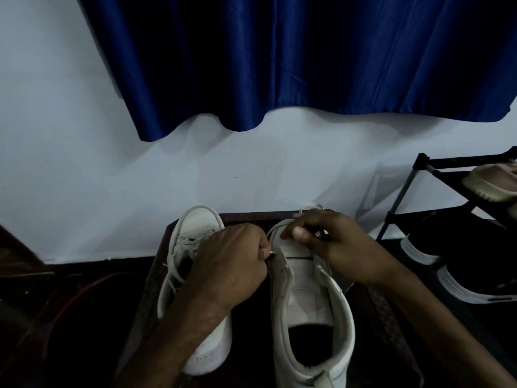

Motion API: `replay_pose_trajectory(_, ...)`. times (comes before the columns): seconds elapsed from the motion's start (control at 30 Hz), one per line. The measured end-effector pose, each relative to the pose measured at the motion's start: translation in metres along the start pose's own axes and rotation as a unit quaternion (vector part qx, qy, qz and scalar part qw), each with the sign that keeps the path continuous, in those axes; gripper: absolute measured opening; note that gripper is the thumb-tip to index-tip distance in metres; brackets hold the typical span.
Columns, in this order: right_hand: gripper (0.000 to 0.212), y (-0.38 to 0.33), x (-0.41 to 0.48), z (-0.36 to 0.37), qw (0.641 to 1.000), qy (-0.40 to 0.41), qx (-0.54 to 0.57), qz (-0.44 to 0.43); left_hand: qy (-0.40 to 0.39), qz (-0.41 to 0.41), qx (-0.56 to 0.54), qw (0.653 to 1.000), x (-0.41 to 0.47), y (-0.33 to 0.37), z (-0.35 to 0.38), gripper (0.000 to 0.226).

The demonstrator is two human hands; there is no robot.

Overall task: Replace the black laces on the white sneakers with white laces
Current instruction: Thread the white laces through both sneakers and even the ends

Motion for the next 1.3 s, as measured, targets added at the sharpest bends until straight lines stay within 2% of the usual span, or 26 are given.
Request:
replay_pose_trajectory(0.07, 0.024, -0.012, -0.006, -0.005, 0.999, 0.027, 0.02, 0.023, -0.008, -0.001, 0.003, 1.0, 0.001, 0.0, 0.001, 0.015)
replay_pose_trajectory(0.13, 0.037, -0.025, -0.011, -0.001, 0.999, -0.004, -0.015, 0.031, -0.004, -0.007, 0.009, 1.0, 0.002, -0.001, 0.0, 0.013)
replay_pose_trajectory(0.2, 0.033, -0.029, -0.012, 0.005, 0.998, -0.041, -0.046, 0.024, 0.003, -0.009, -0.003, 1.0, 0.002, -0.001, 0.0, 0.01)
replay_pose_trajectory(0.33, 0.018, -0.016, -0.008, 0.003, 0.996, -0.072, -0.031, 0.04, 0.004, -0.006, -0.033, 0.999, 0.0, -0.004, -0.002, 0.009)
replay_pose_trajectory(0.43, 0.025, -0.008, -0.006, 0.004, 0.994, -0.096, 0.007, 0.043, 0.041, -0.023, -0.029, 0.998, 0.003, -0.019, -0.02, 0.009)
replay_pose_trajectory(0.57, 0.022, -0.009, -0.003, -0.001, 0.992, -0.119, -0.03, 0.024, 0.048, 0.013, 0.02, 0.999, 0.004, -0.024, -0.024, 0.011)
replay_pose_trajectory(0.67, 0.003, -0.003, -0.003, -0.011, 0.999, -0.049, 0.007, -0.002, 0.051, 0.046, -0.004, 0.998, 0.003, -0.011, -0.008, 0.021)
replay_pose_trajectory(0.73, 0.012, 0.01, -0.002, -0.012, 1.0, -0.007, 0.017, -0.017, 0.041, 0.058, 0.0, 0.998, 0.006, -0.005, 0.0, 0.019)
replay_pose_trajectory(0.8, 0.019, 0.021, 0.0, -0.008, 0.999, -0.009, -0.011, -0.045, 0.023, 0.054, 0.012, 0.998, 0.007, -0.003, 0.003, 0.018)
replay_pose_trajectory(1.03, 0.023, 0.028, 0.0, -0.003, 0.998, 0.004, -0.012, -0.058, 0.011, 0.034, -0.013, 0.999, 0.005, -0.003, -0.001, 0.019)
replay_pose_trajectory(1.1, 0.028, 0.03, 0.0, -0.002, 0.998, 0.013, -0.007, -0.055, -0.014, 0.04, -0.015, 0.999, 0.006, -0.005, 0.004, 0.018)
replay_pose_trajectory(1.17, 0.034, 0.032, 0.0, -0.001, 0.999, 0.016, 0.0, -0.049, -0.059, 0.038, -0.084, 0.994, 0.01, -0.013, 0.005, 0.017)
replay_pose_trajectory(1.2, 0.036, 0.032, 0.0, -0.001, 0.999, 0.015, -0.003, -0.047, -0.08, 0.03, -0.162, 0.983, 0.012, -0.019, 0.003, 0.018)
replay_pose_trajectory(1.3, 0.041, 0.033, 0.0, -0.001, 0.998, 0.021, -0.023, -0.046, -0.088, -0.017, -0.415, 0.906, 0.012, -0.026, -0.014, 0.02)
Point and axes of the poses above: each hand's wrist, its own x-axis towards the middle knuckle, its own z-axis out of the palm, y = z × x, the point moved 3 cm from there along x, towards the middle knuckle, and after that the axes turned 3 degrees about z, right-handed, at the moved point
